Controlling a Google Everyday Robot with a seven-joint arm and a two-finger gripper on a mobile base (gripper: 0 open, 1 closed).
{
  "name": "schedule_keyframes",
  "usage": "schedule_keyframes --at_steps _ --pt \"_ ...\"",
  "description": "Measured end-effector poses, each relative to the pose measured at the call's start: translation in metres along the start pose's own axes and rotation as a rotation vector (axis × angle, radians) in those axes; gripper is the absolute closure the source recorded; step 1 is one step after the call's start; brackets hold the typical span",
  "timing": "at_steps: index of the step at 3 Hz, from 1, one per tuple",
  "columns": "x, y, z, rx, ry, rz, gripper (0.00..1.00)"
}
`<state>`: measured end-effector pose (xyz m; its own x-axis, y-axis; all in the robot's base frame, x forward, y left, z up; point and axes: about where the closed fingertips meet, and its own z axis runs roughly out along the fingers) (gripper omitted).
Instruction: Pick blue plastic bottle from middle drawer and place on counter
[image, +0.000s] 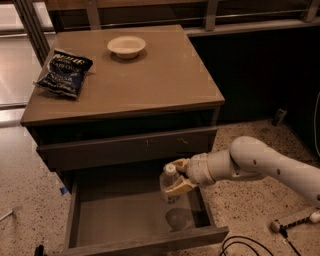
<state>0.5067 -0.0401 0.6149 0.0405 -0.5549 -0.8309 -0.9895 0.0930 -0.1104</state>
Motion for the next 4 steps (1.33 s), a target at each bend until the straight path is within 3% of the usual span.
schedule_keyframes --at_steps 1,2,3,4 --pt "-0.084 -0.015 -0.048 0.050 0.019 -0.017 1.00" --pt "-0.102 -0.015 -0.057 0.068 0.040 -0.044 1.00" --pt "-0.102 -0.015 -0.057 0.067 0.039 -0.043 1.00" --pt "-0.127 -0.016 -0.075 0.083 0.022 -0.022 1.00"
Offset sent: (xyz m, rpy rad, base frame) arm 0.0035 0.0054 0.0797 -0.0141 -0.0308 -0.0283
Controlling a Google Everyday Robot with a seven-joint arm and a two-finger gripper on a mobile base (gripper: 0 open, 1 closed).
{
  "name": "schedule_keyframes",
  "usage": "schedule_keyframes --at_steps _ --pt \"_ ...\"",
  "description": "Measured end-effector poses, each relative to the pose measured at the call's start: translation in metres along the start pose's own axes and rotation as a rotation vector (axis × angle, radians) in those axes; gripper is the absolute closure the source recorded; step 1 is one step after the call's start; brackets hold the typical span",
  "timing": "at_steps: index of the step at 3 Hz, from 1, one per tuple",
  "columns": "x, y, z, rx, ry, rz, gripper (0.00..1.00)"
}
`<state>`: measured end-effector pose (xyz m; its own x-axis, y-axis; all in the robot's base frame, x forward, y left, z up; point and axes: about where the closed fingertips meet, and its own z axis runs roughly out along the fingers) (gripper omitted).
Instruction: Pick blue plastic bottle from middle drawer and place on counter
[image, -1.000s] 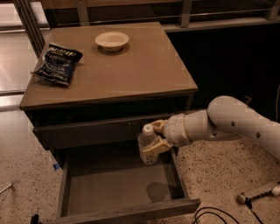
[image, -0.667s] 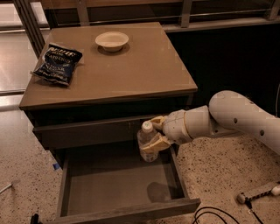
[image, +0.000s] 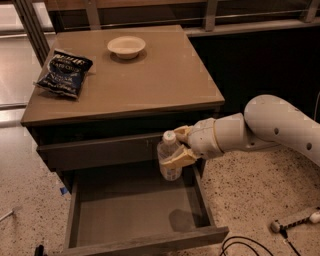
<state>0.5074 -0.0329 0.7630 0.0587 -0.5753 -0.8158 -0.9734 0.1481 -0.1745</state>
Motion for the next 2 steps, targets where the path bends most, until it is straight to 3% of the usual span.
schedule_keyframes --at_steps 1,2 --pt "-0.059 -0.011 -0.039 0.036 -0.030 0.028 1.00" --pt "-0.151 -0.021 -0.083 0.067 -0.050 -0.026 1.00"
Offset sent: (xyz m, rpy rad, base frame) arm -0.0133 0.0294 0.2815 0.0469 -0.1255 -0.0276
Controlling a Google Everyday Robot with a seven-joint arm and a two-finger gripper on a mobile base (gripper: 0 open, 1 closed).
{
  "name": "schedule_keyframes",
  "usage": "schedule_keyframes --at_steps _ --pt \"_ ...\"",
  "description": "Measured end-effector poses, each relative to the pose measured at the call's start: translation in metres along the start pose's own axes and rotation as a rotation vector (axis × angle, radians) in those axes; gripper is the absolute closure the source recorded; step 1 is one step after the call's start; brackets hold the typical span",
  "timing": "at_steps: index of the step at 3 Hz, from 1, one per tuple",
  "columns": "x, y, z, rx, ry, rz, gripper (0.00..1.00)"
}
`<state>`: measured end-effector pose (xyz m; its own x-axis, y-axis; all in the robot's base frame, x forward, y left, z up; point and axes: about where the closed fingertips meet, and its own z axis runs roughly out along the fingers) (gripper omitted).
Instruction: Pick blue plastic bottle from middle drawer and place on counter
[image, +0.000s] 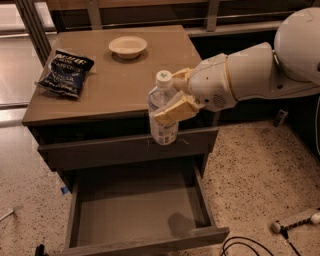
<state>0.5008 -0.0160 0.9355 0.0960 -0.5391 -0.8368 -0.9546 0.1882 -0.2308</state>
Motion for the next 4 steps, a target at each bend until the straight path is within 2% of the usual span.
schedule_keyframes --at_steps 1,2,3,4 --pt "0.001 0.001 0.001 -0.001 0.001 0.001 1.00" --pt "0.005 -0.010 0.000 0.025 -0.012 0.068 1.00" --pt "0.011 -0.047 0.000 0.065 -0.044 0.162 1.00" --pt "0.008 -0.092 0.000 0.092 -0.062 0.212 1.00"
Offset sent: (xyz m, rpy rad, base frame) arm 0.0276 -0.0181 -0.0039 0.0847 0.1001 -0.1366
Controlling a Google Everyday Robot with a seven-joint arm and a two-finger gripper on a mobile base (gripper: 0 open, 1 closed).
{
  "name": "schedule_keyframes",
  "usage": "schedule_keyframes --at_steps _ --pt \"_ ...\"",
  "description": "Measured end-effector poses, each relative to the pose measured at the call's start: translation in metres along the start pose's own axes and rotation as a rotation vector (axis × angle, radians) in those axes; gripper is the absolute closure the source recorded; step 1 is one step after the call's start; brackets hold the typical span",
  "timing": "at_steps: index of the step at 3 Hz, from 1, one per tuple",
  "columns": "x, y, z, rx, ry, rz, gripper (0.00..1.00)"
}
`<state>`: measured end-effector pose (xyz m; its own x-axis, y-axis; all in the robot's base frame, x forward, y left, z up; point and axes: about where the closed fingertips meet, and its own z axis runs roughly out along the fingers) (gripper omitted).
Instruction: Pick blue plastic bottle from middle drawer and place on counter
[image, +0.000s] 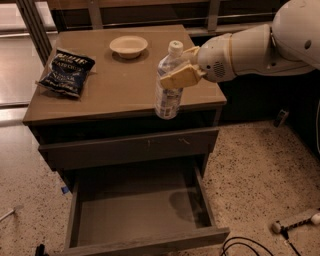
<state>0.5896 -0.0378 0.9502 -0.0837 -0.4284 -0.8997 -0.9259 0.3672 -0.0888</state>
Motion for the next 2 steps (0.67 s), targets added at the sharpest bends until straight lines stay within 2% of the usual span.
schedule_keyframes --at_steps 1,2 --pt "-0.023 -0.040 0.007 0.006 0.008 0.001 1.00" --pt "-0.037 -0.068 0.021 -0.014 0.035 -0.003 1.00"
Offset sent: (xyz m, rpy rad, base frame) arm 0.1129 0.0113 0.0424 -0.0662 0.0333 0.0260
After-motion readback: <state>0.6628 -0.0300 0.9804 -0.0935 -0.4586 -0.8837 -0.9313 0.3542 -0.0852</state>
